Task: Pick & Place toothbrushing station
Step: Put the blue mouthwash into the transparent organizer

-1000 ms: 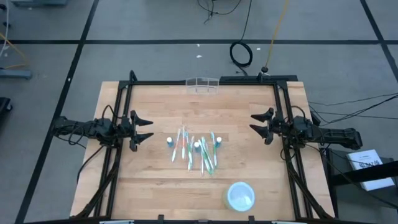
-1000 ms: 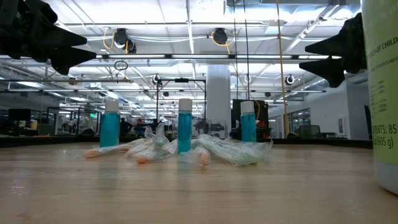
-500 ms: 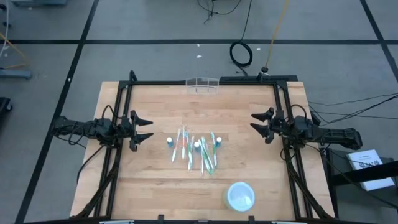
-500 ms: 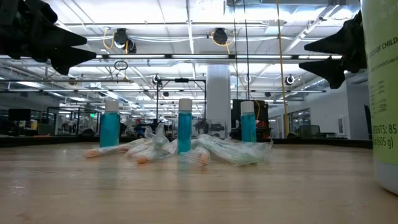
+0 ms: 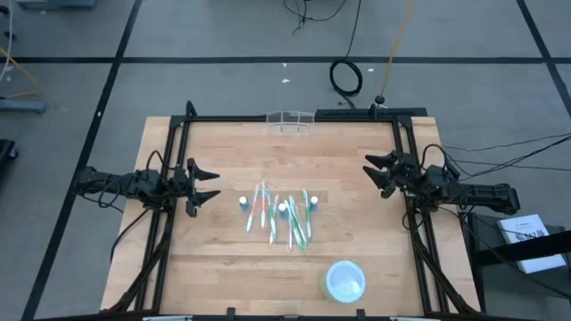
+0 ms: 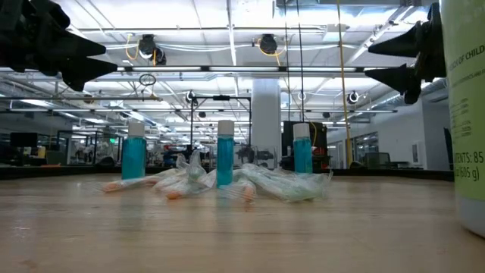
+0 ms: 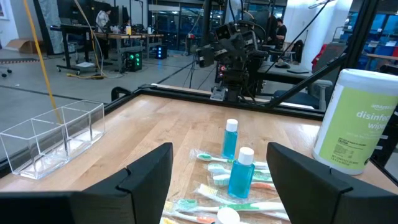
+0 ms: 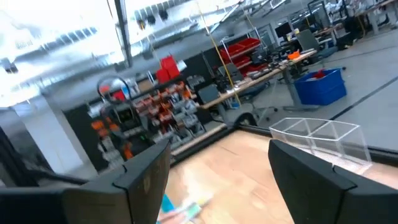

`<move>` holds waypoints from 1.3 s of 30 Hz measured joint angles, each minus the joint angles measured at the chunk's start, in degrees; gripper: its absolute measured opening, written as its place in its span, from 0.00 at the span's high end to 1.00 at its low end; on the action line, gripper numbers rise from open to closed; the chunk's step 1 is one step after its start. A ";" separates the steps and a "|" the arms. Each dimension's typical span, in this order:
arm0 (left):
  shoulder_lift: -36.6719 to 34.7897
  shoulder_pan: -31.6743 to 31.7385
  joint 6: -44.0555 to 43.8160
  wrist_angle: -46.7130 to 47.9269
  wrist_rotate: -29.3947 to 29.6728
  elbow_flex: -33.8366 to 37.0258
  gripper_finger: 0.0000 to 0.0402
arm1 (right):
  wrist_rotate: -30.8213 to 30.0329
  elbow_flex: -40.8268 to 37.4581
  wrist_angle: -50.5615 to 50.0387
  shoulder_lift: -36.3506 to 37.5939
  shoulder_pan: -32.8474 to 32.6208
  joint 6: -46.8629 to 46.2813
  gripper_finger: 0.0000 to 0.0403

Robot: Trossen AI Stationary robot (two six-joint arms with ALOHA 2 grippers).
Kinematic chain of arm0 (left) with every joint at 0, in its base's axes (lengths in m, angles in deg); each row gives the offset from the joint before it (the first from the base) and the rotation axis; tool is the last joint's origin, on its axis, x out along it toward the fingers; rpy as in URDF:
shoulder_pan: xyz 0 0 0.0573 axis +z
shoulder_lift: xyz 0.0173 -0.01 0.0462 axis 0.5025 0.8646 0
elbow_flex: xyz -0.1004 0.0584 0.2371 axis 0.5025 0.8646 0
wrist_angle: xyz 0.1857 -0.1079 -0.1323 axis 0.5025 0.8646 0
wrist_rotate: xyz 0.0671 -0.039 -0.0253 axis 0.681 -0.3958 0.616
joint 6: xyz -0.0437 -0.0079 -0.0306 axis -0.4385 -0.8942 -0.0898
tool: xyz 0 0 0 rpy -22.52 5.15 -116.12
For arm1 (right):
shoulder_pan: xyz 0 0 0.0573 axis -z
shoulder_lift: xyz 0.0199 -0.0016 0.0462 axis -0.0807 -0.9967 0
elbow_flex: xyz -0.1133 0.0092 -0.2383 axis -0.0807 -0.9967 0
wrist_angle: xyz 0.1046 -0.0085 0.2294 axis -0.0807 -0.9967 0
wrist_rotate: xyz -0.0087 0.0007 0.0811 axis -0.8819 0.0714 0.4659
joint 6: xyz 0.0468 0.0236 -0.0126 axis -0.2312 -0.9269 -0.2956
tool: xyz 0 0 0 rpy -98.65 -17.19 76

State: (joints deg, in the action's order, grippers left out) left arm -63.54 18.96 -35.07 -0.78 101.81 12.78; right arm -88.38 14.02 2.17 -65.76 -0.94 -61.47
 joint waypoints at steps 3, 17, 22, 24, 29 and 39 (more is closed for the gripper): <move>-0.02 0.00 0.00 0.00 0.00 0.02 0.34 | 0.07 0.00 -0.64 0.00 0.00 -0.61 0.34; -0.02 0.00 0.00 0.00 0.00 0.01 0.34 | 2.57 0.00 4.20 -19.21 -0.04 7.45 0.34; -0.02 -0.02 0.00 0.00 0.00 0.02 0.34 | 2.93 0.00 12.84 -33.12 -0.21 7.85 0.34; -0.02 -0.01 0.00 0.00 0.00 0.00 0.34 | 2.95 0.18 16.12 -39.01 -0.67 8.53 0.34; 0.00 0.00 0.00 0.00 0.00 0.02 0.34 | 3.29 3.80 20.72 -53.20 -2.35 10.39 0.30; -0.02 -0.02 0.00 -0.02 0.00 0.00 0.34 | 8.01 12.23 37.69 -74.53 -5.86 17.21 0.24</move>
State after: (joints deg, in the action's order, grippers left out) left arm -63.56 18.94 -35.07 -0.80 101.81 12.78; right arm -80.37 26.25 39.86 -140.29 -6.80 -44.26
